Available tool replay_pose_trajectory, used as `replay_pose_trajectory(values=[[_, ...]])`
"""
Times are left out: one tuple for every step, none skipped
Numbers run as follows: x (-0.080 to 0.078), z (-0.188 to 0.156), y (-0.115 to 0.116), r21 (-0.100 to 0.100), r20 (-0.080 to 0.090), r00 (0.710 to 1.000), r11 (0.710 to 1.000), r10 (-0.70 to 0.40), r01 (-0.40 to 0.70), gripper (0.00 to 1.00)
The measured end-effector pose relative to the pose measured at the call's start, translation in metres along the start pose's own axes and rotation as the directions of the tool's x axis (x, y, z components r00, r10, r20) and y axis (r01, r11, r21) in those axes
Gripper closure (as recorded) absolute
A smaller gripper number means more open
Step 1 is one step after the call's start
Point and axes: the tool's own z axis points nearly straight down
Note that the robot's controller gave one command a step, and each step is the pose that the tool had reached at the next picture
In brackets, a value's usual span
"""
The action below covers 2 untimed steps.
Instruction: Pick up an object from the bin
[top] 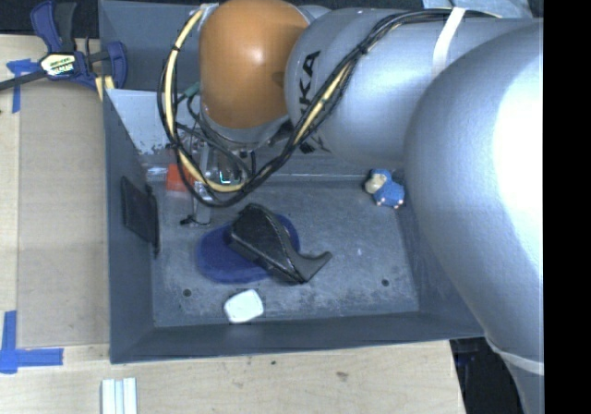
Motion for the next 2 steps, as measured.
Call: replay_pose_trajectory(values=[[-0.005, 0.094, -0.086, -0.004, 0.005, 0.997, 0.997, -0.081, 0.081, 0.0], [0.032, 0.089, -0.15, 0.001, 0.011, 0.947, 0.947, -0.32, 0.32, 0.0]])
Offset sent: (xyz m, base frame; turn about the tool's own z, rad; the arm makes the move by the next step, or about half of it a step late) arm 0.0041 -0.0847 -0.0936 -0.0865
